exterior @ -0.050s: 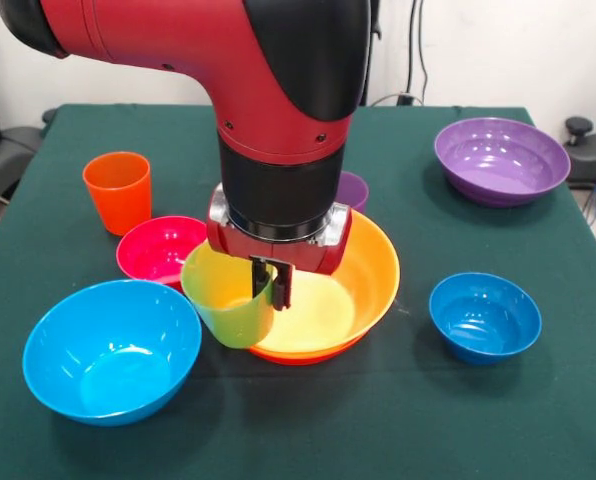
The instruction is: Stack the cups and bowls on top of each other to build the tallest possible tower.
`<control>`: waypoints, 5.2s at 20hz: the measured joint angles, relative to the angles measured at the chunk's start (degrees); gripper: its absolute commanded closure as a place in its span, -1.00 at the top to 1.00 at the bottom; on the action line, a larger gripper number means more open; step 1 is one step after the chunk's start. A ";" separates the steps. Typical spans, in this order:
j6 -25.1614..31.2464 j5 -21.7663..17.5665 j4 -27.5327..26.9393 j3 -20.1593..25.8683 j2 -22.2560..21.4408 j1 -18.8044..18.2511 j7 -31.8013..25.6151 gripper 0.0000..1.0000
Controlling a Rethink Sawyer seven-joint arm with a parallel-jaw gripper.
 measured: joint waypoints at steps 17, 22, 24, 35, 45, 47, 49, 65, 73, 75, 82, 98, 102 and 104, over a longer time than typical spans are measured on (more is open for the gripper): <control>0.10 0.01 5.97 -0.01 -2.87 1.20 0.00 -1.00; -0.03 -0.05 9.22 -0.01 -4.26 1.47 0.00 -1.00; -0.53 -0.12 10.39 -0.01 -4.65 1.48 0.00 -1.00; -8.69 -0.21 16.32 -0.07 -5.39 1.50 0.00 -1.00; -12.88 -0.40 19.40 -0.30 -5.33 1.67 0.00 -1.00; -13.38 -0.40 19.89 -0.35 -5.29 1.69 0.00 -1.00; -13.77 -0.48 20.29 -0.41 -5.26 1.72 0.00 -1.00; -18.73 -2.53 24.39 -0.51 -5.76 1.77 0.00 1.00; -18.72 -2.26 26.50 -0.26 -9.35 1.77 0.00 1.00; -18.68 -1.96 26.50 -0.17 -10.21 1.76 0.00 1.00; -18.53 -0.71 25.97 -0.26 -12.02 2.36 0.00 1.00; -17.13 3.61 12.99 -3.76 -2.07 13.83 2.61 1.00; -16.58 5.18 8.94 -5.19 1.68 16.57 5.82 1.00; -16.54 5.91 7.12 -5.77 3.55 17.78 7.83 1.00</control>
